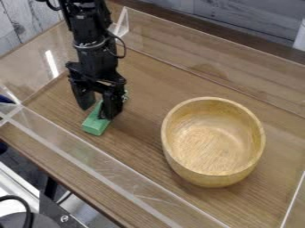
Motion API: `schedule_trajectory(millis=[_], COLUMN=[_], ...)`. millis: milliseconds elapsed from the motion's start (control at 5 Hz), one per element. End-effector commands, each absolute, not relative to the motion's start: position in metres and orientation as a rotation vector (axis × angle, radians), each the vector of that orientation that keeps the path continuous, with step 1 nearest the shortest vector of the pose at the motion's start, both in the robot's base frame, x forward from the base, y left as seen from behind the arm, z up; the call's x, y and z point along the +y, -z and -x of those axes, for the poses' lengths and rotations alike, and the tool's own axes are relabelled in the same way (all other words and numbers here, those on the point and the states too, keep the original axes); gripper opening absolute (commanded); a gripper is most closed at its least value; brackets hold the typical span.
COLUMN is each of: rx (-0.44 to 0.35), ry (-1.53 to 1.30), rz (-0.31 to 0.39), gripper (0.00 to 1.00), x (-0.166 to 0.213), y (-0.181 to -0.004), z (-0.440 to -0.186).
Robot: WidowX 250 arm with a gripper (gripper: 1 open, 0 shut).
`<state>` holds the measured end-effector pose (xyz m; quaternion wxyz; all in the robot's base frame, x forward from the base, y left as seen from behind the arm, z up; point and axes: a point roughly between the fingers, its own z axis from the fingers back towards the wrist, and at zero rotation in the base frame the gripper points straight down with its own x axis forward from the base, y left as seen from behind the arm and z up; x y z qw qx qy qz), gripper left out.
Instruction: Put the green block in the brown bowl
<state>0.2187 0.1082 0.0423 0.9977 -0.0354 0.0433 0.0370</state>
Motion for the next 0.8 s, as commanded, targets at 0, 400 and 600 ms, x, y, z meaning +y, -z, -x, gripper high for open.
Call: schedule_trajectory(millis=[0,400,600], rx=[0.044,0.055,0.058], ry=[-0.071,-0.073,-0.073], rz=[0.044,0.046,0.049], gripper=[1.0,1.0,1.0], x=[0.1105,0.1078,0.1063], y=[-0.0516,-0.0477,-0.0486], z=[-0.2238,-0.2219,-0.2212])
